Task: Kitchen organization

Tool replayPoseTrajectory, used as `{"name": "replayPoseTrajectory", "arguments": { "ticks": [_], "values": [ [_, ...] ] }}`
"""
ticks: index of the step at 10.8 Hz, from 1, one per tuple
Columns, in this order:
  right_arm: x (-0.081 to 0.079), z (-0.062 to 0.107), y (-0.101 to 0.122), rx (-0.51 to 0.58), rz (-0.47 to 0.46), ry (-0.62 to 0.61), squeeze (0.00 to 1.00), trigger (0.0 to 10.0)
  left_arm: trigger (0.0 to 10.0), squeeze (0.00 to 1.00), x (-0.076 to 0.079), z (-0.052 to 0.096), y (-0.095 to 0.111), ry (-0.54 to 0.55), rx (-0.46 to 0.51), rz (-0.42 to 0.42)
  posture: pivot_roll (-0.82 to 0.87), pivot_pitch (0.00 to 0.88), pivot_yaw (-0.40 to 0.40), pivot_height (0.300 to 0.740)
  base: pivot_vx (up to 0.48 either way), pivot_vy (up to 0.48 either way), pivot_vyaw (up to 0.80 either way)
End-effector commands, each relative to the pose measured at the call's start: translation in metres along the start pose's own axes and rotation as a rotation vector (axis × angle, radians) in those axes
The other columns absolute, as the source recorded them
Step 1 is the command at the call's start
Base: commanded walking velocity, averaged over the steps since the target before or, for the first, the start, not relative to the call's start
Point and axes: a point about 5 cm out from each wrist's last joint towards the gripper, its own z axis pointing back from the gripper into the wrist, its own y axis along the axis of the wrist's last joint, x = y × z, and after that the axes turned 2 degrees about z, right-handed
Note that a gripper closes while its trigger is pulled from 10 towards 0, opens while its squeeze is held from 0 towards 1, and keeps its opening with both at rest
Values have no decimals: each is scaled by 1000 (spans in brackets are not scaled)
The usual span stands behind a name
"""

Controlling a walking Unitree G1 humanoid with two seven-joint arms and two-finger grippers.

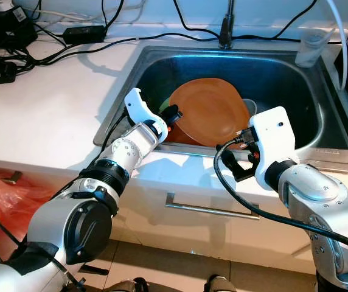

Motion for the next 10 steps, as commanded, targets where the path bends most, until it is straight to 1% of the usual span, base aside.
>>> {"name": "replayPoseTrajectory", "arguments": {
  "ticks": [1,3,4,5,6,7,8,9,10],
  "values": [
    [-3,3,5,19,2,11,0,10000,10000,0,11,-2,-33,6,-90,6,-298,164,93,740,0,0,0],
    [-5,3,7,27,1,23,0,10000,10000,0,0,-1,-36,90,-78,27,-297,168,92,740,0,0,0],
    [-7,2,9,39,1,29,0,10000,10000,0,3,-2,-34,107,-63,47,-299,170,93,740,0,0,0],
    [-8,3,10,44,2,35,0,10000,10000,0,8,-3,-31,96,-55,43,-298,171,94,740,0,0,0],
    [-10,3,11,51,1,41,0,10000,10000,0,15,-4,-27,78,-46,34,-296,173,96,740,0,0,0],
    [-12,2,12,55,-1,46,0,10000,10000,0,20,-5,-22,67,-38,8,-293,175,99,740,0,0,0],
    [-13,2,12,58,-4,50,0,10000,10000,0,18,-5,-20,73,-34,7,-288,179,103,740,0,0,0],
    [-15,1,12,60,-7,55,0,10000,10000,710,16,-5,-17,90,-27,-7,-284,183,105,740,0,0,0],
    [-17,1,12,62,-10,63,0,10000,10000,1000,14,-5,-17,100,-25,-16,-282,185,105,740,0,0,0]
  ]
}}
